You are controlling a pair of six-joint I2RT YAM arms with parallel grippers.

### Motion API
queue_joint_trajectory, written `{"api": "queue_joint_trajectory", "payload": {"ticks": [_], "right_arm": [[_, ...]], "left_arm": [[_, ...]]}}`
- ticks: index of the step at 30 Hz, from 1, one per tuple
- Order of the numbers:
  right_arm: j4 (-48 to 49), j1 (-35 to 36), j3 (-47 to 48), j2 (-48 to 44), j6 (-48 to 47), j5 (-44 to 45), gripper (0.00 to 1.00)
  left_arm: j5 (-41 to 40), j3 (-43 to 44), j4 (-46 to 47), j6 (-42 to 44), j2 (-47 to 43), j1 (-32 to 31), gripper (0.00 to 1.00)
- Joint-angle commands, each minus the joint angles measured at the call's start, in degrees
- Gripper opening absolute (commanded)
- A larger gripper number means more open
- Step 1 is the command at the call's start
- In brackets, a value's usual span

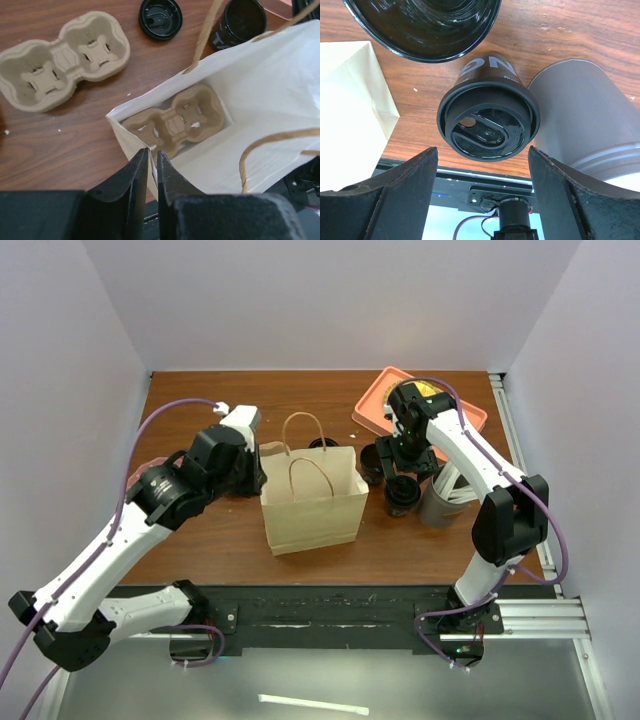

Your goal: Pack the takeout coffee

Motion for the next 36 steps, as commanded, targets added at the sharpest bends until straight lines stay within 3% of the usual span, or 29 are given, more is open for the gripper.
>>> {"api": "queue_joint_trajectory", "payload": {"ticks": [1, 7, 14, 19, 32, 36], "right_arm": [[-0.8, -0.2, -0.5, 0.1, -1.5, -1.5, 0.76], [0.0, -0.2, -0.5, 0.6, -1.5, -0.6, 0.79], [0.9, -0.3, 0.4, 2.0, -1.5, 0.1, 0.80], [2.0, -0.2, -0.9, 2.1, -1.6, 0.3, 0.81], [6.2, -0.3, -4.9, 0.1, -0.9, 0.8, 0.78], [7.2, -0.2, -5.8, -0.8, -0.6, 0.9, 0.72]], "left_arm": [[-4.3, 5.3, 0.2, 2.7, 2.3, 1.0, 0.18], [-3.3, 6.6, 1.2, 2.3, 2.2, 1.6, 0.23], [-1.7, 9.7, 0.4, 1.4, 3.5, 1.8, 0.51], [-3.5, 11.3, -0.2, 1.7, 3.1, 1.8, 0.65], [-3.6, 11.9, -1.2, 0.9, 2.9, 1.9, 0.67], [-3.9, 11.8, -1.6, 0.8, 2.3, 1.9, 0.67]]}}
